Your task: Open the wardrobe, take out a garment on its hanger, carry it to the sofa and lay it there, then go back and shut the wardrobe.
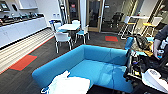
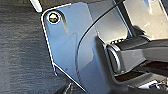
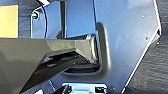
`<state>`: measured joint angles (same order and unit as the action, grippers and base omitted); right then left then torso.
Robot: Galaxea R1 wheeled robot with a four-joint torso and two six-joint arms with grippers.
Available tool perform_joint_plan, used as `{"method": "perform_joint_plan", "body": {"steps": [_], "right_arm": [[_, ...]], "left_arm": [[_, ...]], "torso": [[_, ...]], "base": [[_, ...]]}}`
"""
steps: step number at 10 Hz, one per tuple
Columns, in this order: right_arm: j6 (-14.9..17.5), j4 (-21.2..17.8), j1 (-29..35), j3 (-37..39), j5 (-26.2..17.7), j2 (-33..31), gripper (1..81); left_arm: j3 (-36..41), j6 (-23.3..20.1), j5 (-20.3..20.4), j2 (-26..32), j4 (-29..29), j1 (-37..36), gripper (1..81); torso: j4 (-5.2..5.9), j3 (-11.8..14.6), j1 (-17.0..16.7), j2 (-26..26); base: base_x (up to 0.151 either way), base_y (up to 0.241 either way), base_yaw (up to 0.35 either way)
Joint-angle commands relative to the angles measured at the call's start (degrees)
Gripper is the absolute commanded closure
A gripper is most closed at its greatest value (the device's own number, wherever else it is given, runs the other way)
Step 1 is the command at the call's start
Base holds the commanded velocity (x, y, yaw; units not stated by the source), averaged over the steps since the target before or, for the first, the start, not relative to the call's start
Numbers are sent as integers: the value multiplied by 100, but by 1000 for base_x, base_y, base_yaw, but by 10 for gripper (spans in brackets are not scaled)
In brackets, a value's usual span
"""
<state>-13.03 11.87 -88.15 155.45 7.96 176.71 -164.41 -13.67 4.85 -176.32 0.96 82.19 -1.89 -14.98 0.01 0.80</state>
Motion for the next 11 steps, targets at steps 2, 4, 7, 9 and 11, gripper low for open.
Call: {"method": "perform_joint_plan", "body": {"steps": [2, 4, 7, 9, 11], "right_arm": [[46, 26, 38, -25, -313, 68, 10], [46, 26, 56, -25, -348, 77, 10], [46, 26, 21, -33, -348, 77, 10], [55, 34, -41, -25, -322, 77, 10], [55, 34, -41, -25, -321, 68, 10]], "left_arm": [[-29, -48, -345, 9, -35, -137, 10], [-29, -48, -345, 27, -35, -145, 10], [-29, -48, -353, 36, -26, -137, 10], [-29, -48, -353, 62, -17, -146, 10], [-29, -48, -388, 61, -17, -128, 10]], "torso": [[0, 0, 0, 0], [0, 0, 0, 0], [0, -2, 2, 0], [0, 0, 0, 0], [0, 0, 0, 0]], "base": [[0, 0, 203], [0, 0, 220], [0, 0, 234], [0, 0, 269], [0, 0, 281]]}}
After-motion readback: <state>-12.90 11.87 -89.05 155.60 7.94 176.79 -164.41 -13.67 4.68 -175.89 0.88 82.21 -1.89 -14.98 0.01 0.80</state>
